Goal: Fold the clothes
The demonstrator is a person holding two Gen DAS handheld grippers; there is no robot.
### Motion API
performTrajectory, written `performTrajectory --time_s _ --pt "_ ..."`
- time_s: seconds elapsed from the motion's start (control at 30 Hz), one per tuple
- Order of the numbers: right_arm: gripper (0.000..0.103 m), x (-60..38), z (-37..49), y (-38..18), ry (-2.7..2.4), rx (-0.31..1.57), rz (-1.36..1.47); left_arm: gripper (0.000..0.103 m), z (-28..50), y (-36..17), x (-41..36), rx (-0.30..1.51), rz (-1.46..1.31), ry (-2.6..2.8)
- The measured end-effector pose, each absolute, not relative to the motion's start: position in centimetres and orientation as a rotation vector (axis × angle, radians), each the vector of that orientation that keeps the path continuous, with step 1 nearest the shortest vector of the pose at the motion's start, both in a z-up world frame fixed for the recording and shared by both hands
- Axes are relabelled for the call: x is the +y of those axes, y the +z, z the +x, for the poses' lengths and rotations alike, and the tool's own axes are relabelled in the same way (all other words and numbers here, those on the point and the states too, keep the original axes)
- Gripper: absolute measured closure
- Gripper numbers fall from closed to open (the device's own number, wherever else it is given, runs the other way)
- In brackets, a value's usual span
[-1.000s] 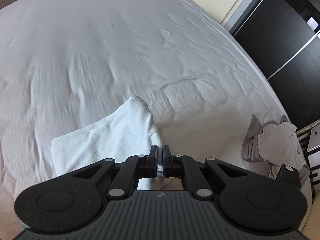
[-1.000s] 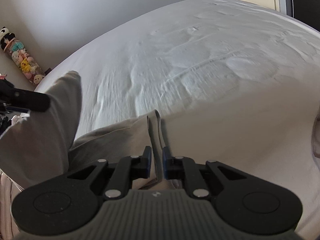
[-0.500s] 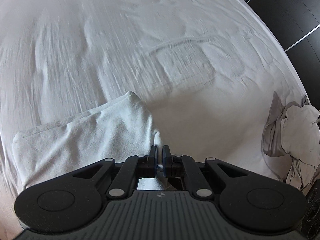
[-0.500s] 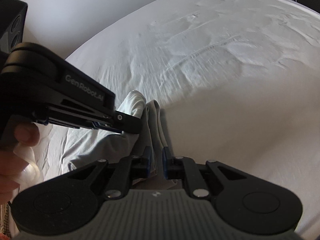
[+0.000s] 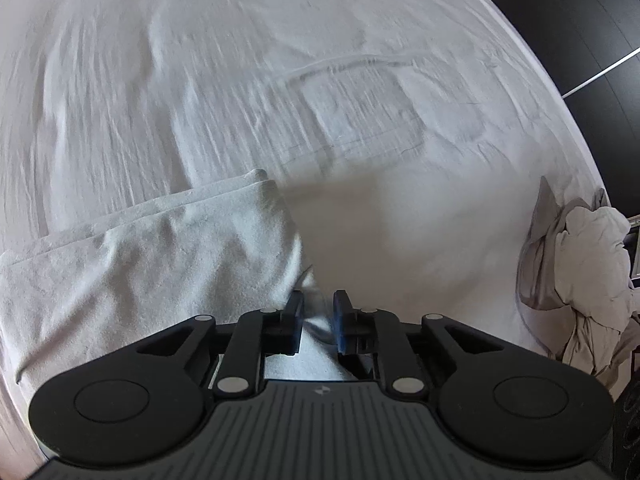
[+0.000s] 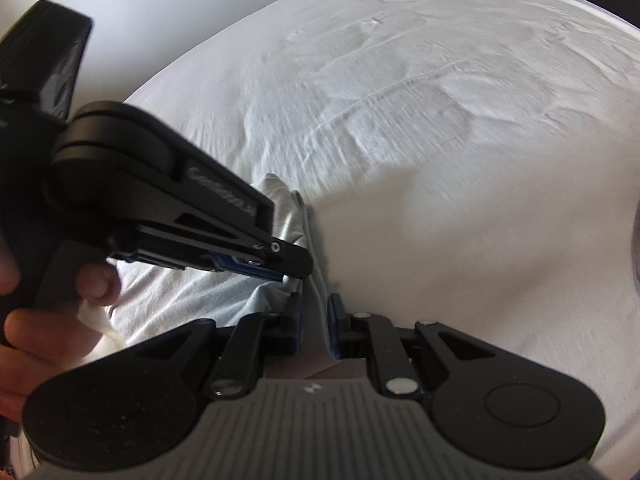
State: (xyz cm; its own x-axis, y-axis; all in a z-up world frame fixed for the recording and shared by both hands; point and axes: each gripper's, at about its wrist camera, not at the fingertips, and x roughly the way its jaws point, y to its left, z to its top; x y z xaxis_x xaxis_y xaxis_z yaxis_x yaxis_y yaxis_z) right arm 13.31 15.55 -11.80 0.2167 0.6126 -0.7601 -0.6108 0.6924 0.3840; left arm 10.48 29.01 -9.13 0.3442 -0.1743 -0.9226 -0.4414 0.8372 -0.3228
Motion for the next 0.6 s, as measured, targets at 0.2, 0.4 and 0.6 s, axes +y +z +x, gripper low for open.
performTrajectory --time_s 0.2,0.4,0.6 --pt "0.086 13.7 13.4 -10.6 0.795 0.972 0.095 0.082 6.7 -4.9 29.3 1.100 -0.550 0.176" --pt "0.086 13.0 12.6 -9.2 0.969 0.892 0.206 0.082 -0.2 -2.4 31.0 0.997 -0.481 0.277" --pt "0.086 14.8 9.7 -8.9 1.064 0.981 0.078 0.082 -7.4 -4.4 32.9 0.964 -0.510 0.327"
